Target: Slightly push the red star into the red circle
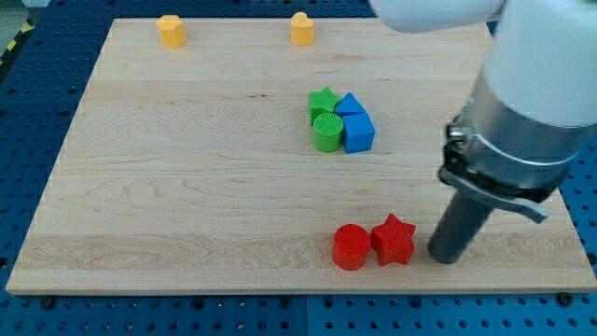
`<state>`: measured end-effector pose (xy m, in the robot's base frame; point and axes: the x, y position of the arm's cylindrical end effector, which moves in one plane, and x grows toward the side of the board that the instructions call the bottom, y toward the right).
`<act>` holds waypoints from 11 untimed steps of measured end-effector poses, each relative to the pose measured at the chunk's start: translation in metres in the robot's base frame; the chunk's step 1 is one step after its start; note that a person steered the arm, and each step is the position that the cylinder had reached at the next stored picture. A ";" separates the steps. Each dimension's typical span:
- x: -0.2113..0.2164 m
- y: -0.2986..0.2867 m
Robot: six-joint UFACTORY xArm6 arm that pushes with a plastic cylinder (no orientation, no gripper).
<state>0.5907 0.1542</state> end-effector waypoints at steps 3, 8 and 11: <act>-0.024 0.018; -0.037 -0.031; -0.032 -0.040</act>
<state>0.5590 0.1140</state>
